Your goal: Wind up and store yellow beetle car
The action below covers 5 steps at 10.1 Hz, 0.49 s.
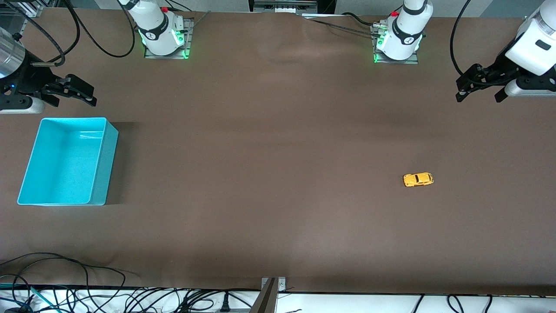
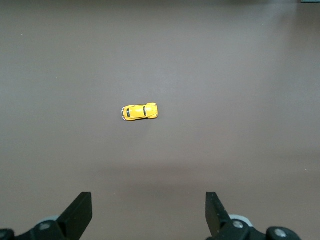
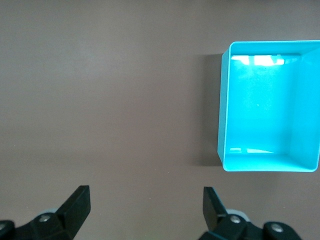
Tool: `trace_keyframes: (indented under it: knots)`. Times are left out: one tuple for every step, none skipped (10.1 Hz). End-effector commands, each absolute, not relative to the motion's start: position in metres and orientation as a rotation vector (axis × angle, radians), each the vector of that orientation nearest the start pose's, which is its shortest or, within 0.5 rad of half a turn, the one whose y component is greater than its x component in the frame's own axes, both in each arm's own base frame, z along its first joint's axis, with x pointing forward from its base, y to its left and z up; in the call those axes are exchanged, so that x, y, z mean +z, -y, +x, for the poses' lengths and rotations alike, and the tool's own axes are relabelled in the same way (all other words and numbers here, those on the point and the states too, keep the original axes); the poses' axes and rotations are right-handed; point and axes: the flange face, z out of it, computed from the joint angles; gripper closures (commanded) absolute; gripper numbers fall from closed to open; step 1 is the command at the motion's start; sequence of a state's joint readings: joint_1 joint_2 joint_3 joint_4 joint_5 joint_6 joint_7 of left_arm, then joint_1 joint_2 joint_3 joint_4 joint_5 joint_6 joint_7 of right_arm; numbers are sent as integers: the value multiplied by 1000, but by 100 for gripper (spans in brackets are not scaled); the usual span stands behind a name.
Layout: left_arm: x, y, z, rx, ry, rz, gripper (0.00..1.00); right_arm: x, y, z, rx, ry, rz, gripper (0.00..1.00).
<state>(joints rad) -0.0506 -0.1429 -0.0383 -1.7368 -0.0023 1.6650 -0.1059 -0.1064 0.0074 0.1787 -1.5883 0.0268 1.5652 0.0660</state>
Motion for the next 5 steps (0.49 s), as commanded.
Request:
trace_keyframes:
  knots:
    - [639, 50, 502, -65, -14, -3131, 0, 620, -40, 553, 57, -3, -3094, 0]
    - [638, 53, 501, -50, -21, -3131, 0, 622, -40, 555, 47, 18, -3096, 0]
    - [638, 52, 501, -50, -12, -3130, 0, 624, -39, 556, 37, 13, -3092, 0]
    - [638, 52, 501, -50, -9, -3131, 0, 623, -39, 555, 47, 1, -3097, 0]
    - [637, 49, 501, -45, 5, -3131, 0, 624, -40, 555, 41, 20, -3102, 0]
